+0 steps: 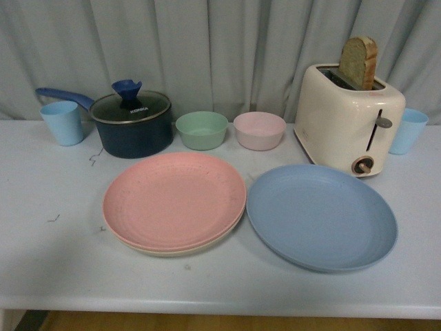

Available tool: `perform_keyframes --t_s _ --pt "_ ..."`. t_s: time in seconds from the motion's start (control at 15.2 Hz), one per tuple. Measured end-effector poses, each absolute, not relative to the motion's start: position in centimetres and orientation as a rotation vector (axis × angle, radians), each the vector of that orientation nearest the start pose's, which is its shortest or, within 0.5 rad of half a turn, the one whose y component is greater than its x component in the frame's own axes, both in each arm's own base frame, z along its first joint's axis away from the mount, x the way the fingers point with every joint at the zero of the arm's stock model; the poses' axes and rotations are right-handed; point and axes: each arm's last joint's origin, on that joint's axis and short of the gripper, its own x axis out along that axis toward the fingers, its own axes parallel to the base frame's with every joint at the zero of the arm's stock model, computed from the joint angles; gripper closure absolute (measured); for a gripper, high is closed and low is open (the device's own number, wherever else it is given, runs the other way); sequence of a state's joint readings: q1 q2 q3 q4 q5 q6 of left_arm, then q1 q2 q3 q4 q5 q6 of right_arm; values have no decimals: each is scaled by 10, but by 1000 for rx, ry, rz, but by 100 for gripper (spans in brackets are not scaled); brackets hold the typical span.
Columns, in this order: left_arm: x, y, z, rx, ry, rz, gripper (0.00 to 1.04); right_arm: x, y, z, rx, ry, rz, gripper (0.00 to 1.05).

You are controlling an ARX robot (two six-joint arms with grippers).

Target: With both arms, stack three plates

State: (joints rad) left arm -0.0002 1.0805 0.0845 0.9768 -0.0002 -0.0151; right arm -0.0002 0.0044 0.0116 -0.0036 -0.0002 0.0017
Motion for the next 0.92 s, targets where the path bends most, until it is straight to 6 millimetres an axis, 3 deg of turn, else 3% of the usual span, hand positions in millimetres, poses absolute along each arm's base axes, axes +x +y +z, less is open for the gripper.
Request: perform_keyframes --t_s 0.46,0.92 --pt "141 0 164 -15 13 0 103 97 0 167 2 -4 0 6" --pt "123 0 170 -15 -10 0 103 97 0 167 2 -4 0 6"
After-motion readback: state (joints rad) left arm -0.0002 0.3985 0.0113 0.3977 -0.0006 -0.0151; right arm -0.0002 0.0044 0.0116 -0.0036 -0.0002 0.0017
